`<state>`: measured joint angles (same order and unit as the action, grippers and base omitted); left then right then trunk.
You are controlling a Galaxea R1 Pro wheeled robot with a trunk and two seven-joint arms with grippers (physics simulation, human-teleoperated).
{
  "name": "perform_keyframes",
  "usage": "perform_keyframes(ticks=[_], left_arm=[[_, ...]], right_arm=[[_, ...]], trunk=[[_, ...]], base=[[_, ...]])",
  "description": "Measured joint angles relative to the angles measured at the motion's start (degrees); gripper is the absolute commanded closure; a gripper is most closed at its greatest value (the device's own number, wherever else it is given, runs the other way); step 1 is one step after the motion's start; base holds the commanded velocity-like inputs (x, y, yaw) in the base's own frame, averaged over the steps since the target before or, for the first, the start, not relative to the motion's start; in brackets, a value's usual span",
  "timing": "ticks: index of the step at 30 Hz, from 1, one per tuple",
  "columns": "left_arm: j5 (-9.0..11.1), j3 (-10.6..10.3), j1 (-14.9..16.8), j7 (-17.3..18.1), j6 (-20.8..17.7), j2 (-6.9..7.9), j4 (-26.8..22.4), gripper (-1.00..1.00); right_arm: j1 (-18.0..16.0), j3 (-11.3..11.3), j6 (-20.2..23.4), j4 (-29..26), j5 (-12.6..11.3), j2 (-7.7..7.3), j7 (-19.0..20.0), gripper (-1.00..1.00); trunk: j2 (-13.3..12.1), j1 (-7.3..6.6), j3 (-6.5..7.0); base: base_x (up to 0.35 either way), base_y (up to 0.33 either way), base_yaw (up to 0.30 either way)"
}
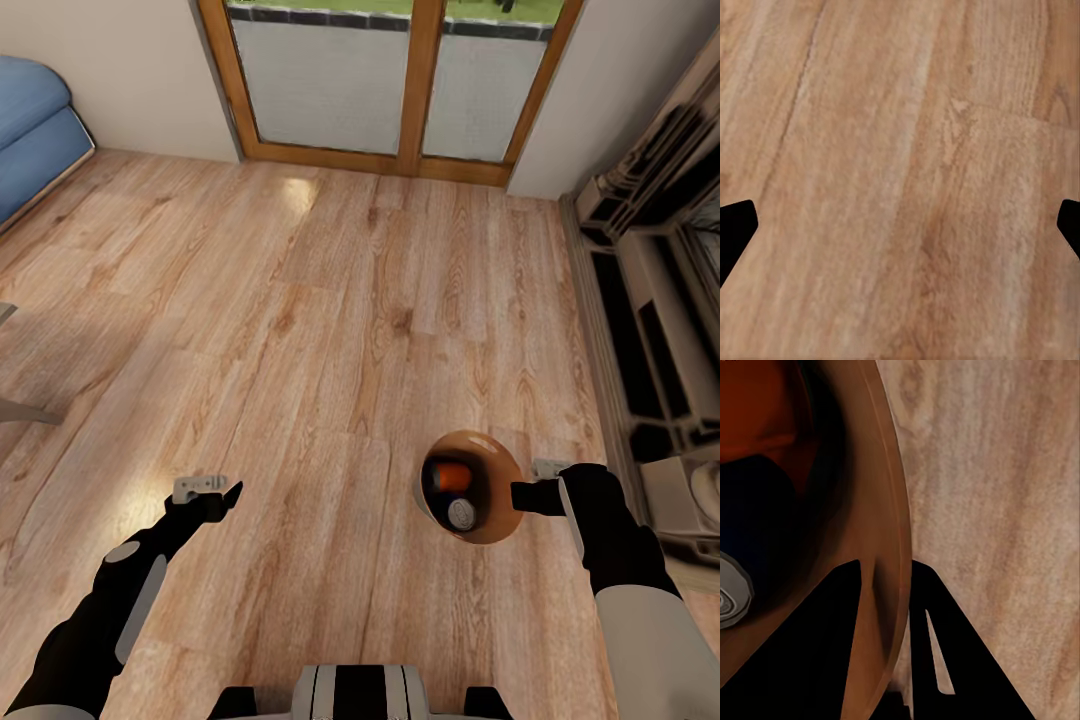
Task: Put the three can of soda from the living room inside the tash can in the kitchen.
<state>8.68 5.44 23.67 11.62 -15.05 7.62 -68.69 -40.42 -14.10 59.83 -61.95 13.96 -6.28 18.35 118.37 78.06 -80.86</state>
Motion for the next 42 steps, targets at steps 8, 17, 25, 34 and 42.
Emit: perform_keyframes(ticks=[8,17,25,34,42], left_arm=[[-0.10,-0.13,-0.18,-0.01,-0.64,-0.21,-2.81,-1.00],[-0.32,-0.25,-0.21,-0.02,-0.61,-0.24,-3.74,-1.00],[-0.33,-0.40,-0.21,-0.02,-0.56,-0.24,-3.98,-1.00],[-0.35,-0.45,-0.20,-0.02,-0.52,-0.24,-3.99,-1.00],[-0.40,-0.45,-0.27,-0.02,-0.53,-0.21,-4.05,-1.00]], right_arm=[[-0.01,0.06,0.05,0.00,-0.39,0.20,0.04,1.00],[0.00,0.14,0.00,0.01,-0.07,0.35,0.01,1.00],[0.01,0.28,0.03,0.08,-0.21,0.89,-0.04,1.00],[-0.03,0.22,0.05,1.88,-0.19,0.78,-0.05,1.00],[-0.11,0.20,0.16,4.12,-0.28,0.52,0.04,1.00]], trunk=[[3.21,1.76,-1.44],[6.03,3.30,-2.70],[6.03,3.30,-2.70],[6.03,3.30,-2.70],[9.23,4.88,-4.11]], base=[[0.000,0.000,0.000],[0.000,0.000,0.000],[0.000,0.000,0.000],[0.000,0.000,0.000],[0.000,0.000,0.000]])
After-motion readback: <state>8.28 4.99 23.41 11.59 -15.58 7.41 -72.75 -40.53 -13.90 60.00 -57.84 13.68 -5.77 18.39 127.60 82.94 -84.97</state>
